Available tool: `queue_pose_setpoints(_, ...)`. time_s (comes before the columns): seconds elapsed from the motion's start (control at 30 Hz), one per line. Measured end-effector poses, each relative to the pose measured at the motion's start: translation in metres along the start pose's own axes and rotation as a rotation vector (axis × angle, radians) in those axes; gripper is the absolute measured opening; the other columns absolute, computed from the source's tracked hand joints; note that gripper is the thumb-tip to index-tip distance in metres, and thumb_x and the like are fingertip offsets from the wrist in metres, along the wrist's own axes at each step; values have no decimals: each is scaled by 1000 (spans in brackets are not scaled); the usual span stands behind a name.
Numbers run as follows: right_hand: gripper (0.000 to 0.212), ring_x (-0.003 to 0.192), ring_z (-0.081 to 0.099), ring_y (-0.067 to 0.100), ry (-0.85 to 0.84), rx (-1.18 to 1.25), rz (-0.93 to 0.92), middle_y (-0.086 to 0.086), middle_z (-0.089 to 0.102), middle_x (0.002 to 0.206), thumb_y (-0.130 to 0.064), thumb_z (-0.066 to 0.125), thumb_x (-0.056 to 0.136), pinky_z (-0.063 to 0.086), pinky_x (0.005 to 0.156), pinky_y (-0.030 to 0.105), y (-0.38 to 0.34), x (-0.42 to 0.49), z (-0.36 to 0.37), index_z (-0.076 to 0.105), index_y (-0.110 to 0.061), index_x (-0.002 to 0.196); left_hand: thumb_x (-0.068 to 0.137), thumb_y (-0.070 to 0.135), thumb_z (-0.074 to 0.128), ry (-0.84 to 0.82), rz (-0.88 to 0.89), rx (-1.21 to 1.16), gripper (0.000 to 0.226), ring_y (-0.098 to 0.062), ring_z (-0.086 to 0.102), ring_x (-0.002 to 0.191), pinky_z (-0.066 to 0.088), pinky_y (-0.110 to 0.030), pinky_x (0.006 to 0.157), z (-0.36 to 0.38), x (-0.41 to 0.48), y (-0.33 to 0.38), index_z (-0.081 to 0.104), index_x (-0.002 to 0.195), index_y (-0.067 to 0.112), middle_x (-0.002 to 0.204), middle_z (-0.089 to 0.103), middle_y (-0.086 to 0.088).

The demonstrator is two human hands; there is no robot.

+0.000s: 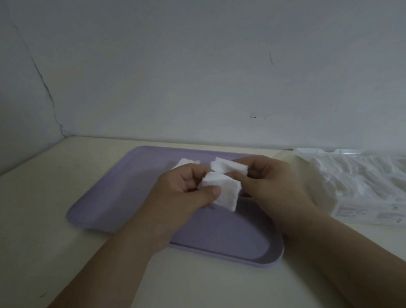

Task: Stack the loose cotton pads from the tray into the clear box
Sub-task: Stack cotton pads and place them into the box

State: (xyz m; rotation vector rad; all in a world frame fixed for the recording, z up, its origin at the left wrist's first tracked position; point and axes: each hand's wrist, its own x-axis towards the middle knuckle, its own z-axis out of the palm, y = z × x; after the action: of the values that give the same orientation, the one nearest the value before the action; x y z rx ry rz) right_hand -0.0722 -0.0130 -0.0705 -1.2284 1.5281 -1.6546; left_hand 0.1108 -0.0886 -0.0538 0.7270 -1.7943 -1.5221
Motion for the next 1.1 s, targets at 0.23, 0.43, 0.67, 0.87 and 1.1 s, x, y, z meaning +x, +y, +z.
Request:
queue_pose_setpoints(0.23,15,91,75,29,-136,66,29,15,80,96,-13,71,94,61,88,44,-9,-3,-1,81,-17,105,86,11,81,146,48,64,9,-13,69,84,55,-33,82,4,1,-3,81,94,15,94,80,-7)
queue_pose_setpoints(0.43,19,90,70,26,-225,180,104,16,78,97,-11,64,94,55,80,37,-13,-2,-3,80,-12,105,80,19,87,202,82,107,13,-21,62,80,51,-42,78,5,2,-6,79,89,15,97,74,-23)
queue_pose_setpoints(0.67,16,94,74,21,-195,48,-29,9,80,101,-7,73,90,57,89,42,-3,-1,2,74,-14,105,89,20,77,243,73,132,8,-5,58,61,47,-15,58,6,1,-1,76,84,13,74,72,-4)
queue_pose_setpoints(0.87,21,86,70,19,-190,62,-25,6,77,90,-3,62,84,54,81,38,-4,-2,1,73,-18,93,88,16,78,228,55,103,4,-6,53,58,44,-17,56,2,3,-3,74,86,18,79,72,5)
queue_pose_setpoints(1.1,38,86,69,18,-157,156,-27,1,74,95,8,65,82,57,81,41,-8,-5,2,71,-18,110,94,10,70,80,1,43,13,-4,56,55,42,-16,52,3,2,-2,79,98,18,76,74,0)
